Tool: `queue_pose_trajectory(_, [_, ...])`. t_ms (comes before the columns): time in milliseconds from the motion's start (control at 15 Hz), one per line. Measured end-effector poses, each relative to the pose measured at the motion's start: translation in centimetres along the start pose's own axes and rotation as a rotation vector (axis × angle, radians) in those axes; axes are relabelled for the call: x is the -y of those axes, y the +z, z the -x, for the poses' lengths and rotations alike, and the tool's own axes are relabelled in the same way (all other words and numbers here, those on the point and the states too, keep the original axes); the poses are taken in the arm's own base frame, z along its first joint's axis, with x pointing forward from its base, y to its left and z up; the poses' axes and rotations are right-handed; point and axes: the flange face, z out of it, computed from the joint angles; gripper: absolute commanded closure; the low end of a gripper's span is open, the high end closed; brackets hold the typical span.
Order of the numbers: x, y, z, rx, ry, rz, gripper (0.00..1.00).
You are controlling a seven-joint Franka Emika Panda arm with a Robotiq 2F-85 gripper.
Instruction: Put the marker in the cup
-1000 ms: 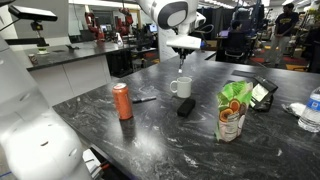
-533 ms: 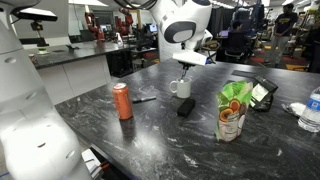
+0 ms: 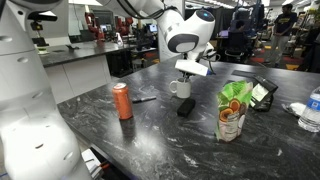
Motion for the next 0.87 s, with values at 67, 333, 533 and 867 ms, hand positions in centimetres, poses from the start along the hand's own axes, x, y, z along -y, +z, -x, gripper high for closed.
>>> queue_pose_trajectory(67, [0.0,0.1,0.1,0.005,-0.003,0.000,0.37])
queue_pose_trajectory(333, [0.3,-0.1,-0.1,0.041,-0.053,0.025,0.08])
queue_pose_trajectory(533, [0.7,-0.5,-0.4,0.088,-0.083,0.065,0.00])
queue_pose_trajectory(867, [1.8,-1.4,-0.3,0.171,-0.084,0.082,0.00])
